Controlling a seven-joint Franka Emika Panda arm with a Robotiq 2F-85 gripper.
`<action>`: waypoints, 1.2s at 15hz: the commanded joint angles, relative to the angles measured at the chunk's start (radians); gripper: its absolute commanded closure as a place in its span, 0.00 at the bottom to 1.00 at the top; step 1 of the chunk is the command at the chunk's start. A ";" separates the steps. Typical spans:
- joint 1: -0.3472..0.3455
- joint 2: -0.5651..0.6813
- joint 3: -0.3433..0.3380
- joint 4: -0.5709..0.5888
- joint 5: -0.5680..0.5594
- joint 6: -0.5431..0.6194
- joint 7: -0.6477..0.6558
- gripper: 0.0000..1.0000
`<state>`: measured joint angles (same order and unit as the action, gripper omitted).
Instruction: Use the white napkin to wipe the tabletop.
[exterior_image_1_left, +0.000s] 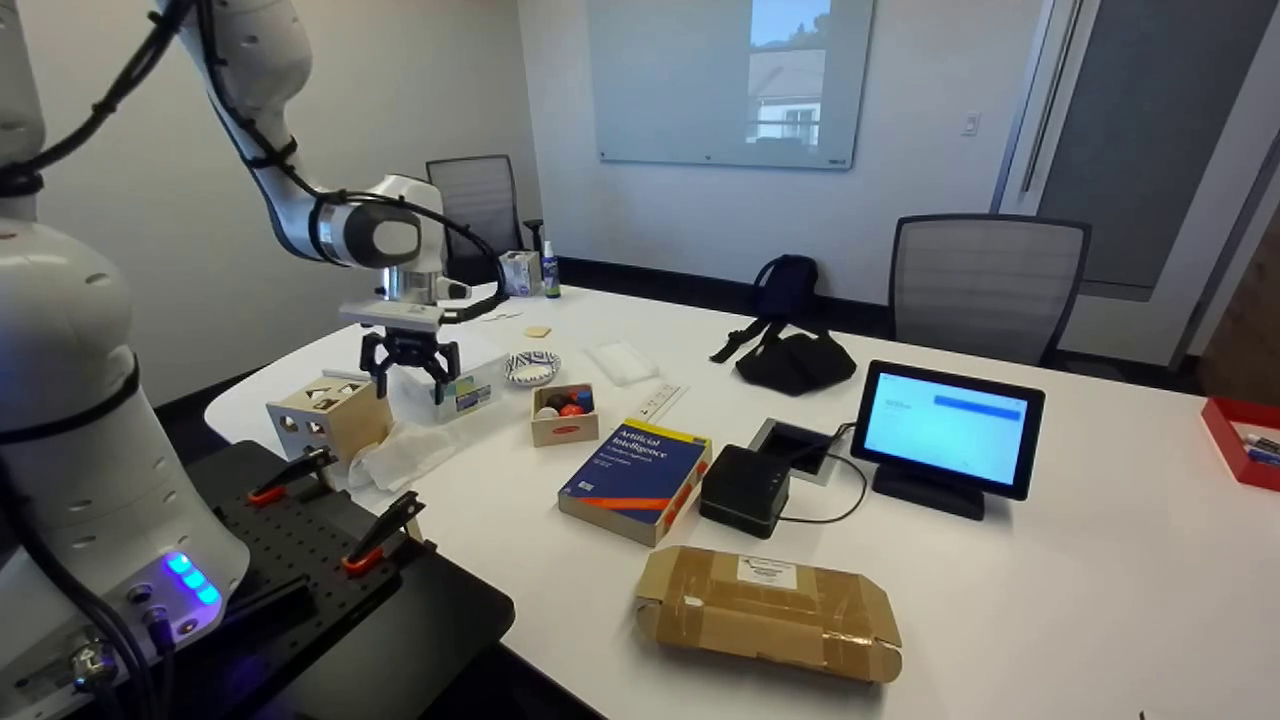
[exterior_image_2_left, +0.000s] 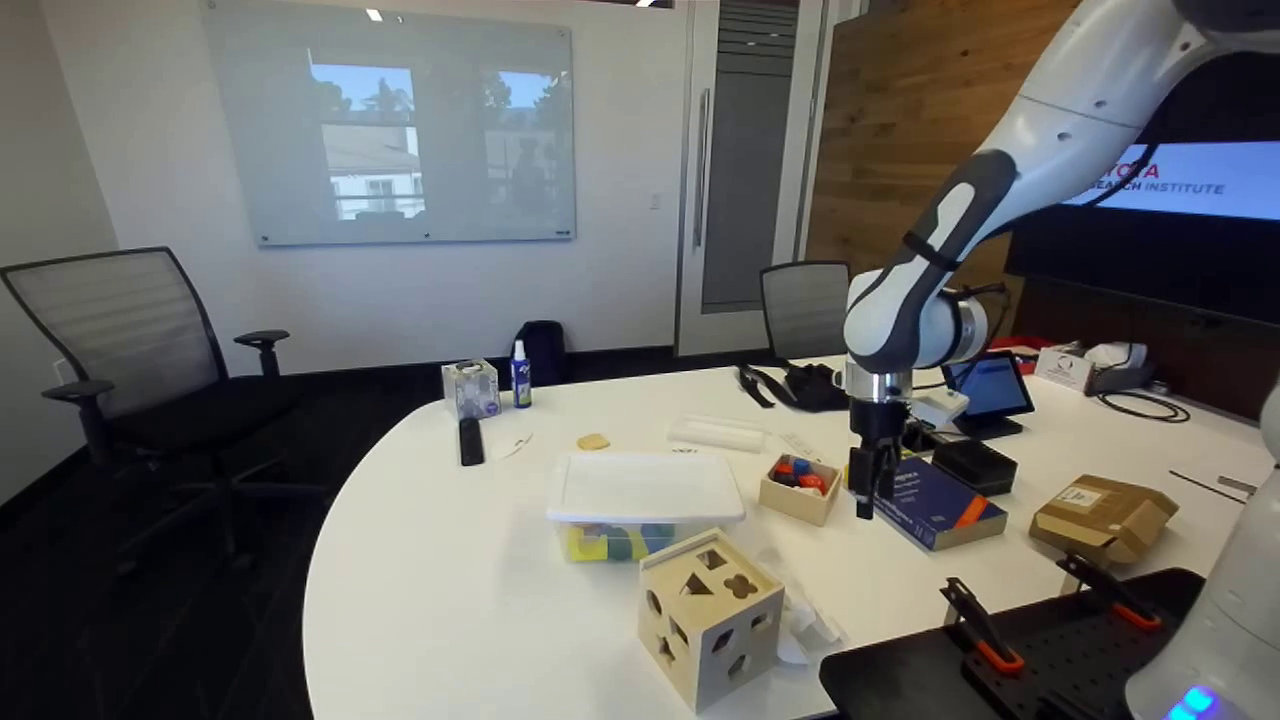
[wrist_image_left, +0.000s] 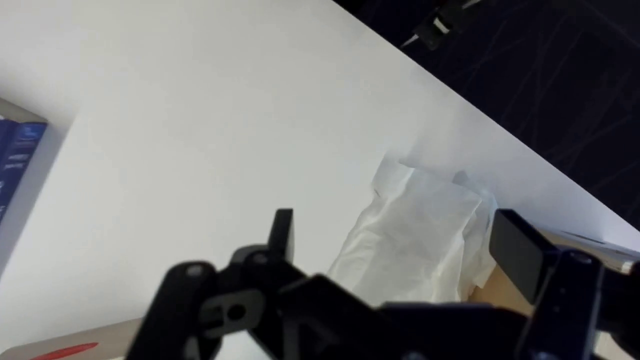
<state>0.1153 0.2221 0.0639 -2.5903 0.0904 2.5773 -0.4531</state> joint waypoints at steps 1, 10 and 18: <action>-0.093 0.146 0.108 0.062 0.094 0.101 -0.136 0.00; -0.269 0.465 0.346 0.186 0.036 0.334 -0.251 0.00; -0.223 0.647 0.311 0.250 -0.203 0.468 -0.199 0.32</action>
<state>-0.1319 0.8276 0.3918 -2.3613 -0.0448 2.9904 -0.6811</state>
